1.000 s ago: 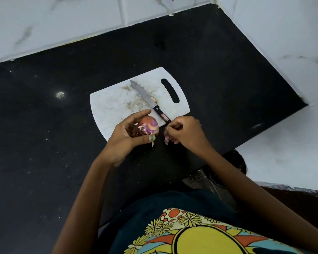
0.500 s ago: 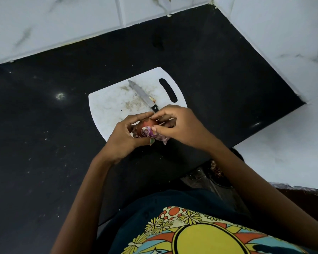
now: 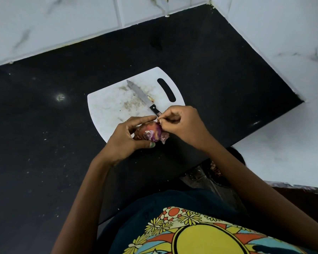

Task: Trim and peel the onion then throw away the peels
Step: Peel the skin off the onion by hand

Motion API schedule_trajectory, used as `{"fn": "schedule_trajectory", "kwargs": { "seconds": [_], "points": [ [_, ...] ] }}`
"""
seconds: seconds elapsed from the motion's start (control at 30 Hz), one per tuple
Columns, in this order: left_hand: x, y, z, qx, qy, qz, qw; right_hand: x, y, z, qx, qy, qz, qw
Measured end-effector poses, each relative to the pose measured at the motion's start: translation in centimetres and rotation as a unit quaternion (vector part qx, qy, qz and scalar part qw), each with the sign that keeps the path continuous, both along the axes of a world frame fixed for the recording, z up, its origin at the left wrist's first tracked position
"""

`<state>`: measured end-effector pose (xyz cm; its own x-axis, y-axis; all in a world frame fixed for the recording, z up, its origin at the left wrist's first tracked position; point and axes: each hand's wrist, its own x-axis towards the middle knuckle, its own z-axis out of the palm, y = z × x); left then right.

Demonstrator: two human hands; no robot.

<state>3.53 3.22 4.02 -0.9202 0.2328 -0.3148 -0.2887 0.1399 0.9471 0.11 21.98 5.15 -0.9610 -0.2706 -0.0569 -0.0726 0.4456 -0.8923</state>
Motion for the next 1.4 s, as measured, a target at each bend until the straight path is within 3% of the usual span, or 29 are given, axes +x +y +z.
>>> {"fn": "schedule_trajectory", "kwargs": {
  "seconds": [0.13, 0.33, 0.4, 0.53, 0.63, 1.1, 1.23, 1.4],
  "points": [
    [0.2, 0.1, 0.1, 0.022, -0.001, 0.012, 1.0, -0.1, 0.2, -1.8, -0.022, -0.079, -0.077, 0.994],
    [0.2, -0.1, 0.2, 0.018, 0.006, 0.022, 1.0, 0.6, 1.0, -3.1, 0.184, -0.055, 0.019, 0.981],
    [0.2, -0.1, 0.1, 0.01, 0.007, 0.022, 1.0, 0.6, 0.8, -2.4, 0.148, -0.057, 0.021, 0.987],
    [0.1, -0.1, 0.0, -0.012, 0.014, 0.007, 1.0, 0.4, 0.5, -0.1, -0.03, -0.108, 0.017, 0.994],
    [0.1, 0.0, -0.3, -0.012, 0.015, 0.0, 1.0, 0.2, 0.3, 0.7, -0.009, -0.079, 0.049, 0.996],
    [0.2, 0.9, 0.2, 0.008, -0.007, -0.004, 1.0, -0.2, 0.4, 0.5, 0.011, -0.014, 0.015, 1.0],
    [0.3, 0.8, 0.3, 0.022, -0.005, -0.009, 1.0, -0.2, 0.5, 0.1, -0.036, -0.088, -0.045, 0.994],
    [0.4, 0.5, 0.6, 0.046, -0.014, -0.003, 0.999, 0.1, 0.3, -0.1, -0.163, -0.221, -0.13, 0.953]
  ]
}}
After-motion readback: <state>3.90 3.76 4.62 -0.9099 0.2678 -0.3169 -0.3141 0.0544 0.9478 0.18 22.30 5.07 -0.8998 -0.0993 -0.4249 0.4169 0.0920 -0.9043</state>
